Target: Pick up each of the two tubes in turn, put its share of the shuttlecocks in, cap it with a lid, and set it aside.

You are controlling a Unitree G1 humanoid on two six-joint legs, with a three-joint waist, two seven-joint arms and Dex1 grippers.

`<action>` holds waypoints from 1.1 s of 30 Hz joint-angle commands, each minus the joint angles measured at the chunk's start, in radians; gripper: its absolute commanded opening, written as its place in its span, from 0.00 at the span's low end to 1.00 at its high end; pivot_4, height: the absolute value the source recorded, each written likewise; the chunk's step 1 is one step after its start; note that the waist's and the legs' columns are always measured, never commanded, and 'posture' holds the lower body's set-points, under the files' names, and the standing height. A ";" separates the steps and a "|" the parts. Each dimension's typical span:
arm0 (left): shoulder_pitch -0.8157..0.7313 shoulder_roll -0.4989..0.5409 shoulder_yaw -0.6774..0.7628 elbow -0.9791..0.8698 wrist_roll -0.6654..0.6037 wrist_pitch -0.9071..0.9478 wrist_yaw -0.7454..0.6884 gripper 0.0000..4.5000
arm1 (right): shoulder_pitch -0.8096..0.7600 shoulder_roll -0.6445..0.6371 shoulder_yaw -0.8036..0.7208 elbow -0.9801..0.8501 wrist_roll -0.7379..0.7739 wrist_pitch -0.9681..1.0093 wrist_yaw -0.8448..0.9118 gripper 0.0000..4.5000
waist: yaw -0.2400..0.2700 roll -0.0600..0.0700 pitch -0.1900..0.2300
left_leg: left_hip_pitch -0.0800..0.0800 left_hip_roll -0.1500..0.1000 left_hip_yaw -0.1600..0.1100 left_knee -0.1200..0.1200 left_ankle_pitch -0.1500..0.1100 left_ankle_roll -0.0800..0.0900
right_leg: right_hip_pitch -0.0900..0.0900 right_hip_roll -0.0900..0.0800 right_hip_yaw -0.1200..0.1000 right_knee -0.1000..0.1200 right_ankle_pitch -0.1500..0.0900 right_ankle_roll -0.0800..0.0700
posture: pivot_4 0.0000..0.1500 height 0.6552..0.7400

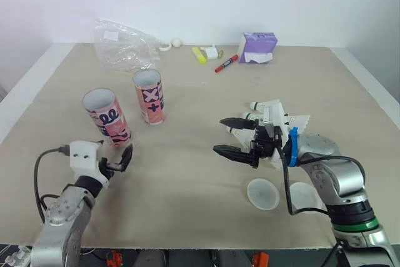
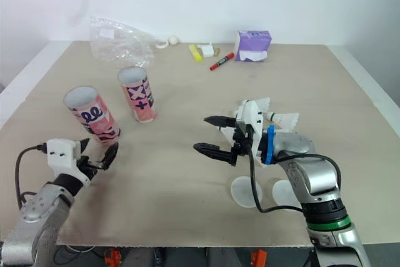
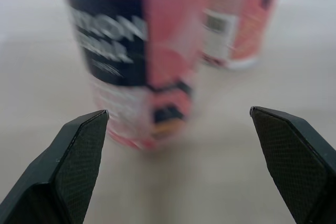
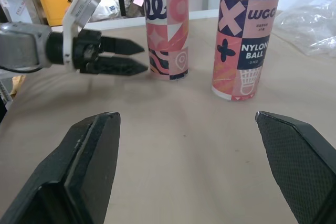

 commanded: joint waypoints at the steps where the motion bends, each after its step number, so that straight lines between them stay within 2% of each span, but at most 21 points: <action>1: -0.022 0.016 0.028 0.024 0.002 -0.029 -0.002 1.00 | -0.009 0.002 -0.002 -0.014 -0.005 -0.022 0.010 0.98 | 0.000 0.000 0.000 | 0.000 0.000 0.000 0.000 0.000 0.000 | 0.000 0.000 0.000 0.000 0.000 0.000 | 1.00 1.00; 9: -0.142 0.073 0.007 0.212 0.017 -0.091 -0.077 1.00 | 0.014 0.008 -0.006 -0.037 -0.014 -0.021 -0.002 0.98 | 0.001 0.000 0.000 | 0.000 0.000 -0.001 0.000 0.000 0.000 | 0.000 0.000 -0.001 0.000 0.000 -0.001 | 1.00 1.00; 20: -0.297 0.095 -0.031 0.454 0.036 -0.180 -0.162 1.00 | 0.018 -0.002 -0.023 -0.051 -0.015 -0.016 -0.013 0.98 | 0.000 0.000 0.000 | -0.001 0.000 0.000 0.000 0.000 0.000 | -0.001 0.000 -0.001 0.000 0.001 0.000 | 1.00 1.00; 33: -0.353 0.118 -0.065 0.600 0.087 -0.300 -0.227 1.00 | 0.025 -0.023 -0.030 -0.089 0.001 0.019 -0.031 0.98 | 0.000 0.000 0.000 | -0.001 0.000 0.000 0.000 0.000 0.000 | -0.001 -0.001 -0.001 0.000 0.001 0.000 | 1.00 1.00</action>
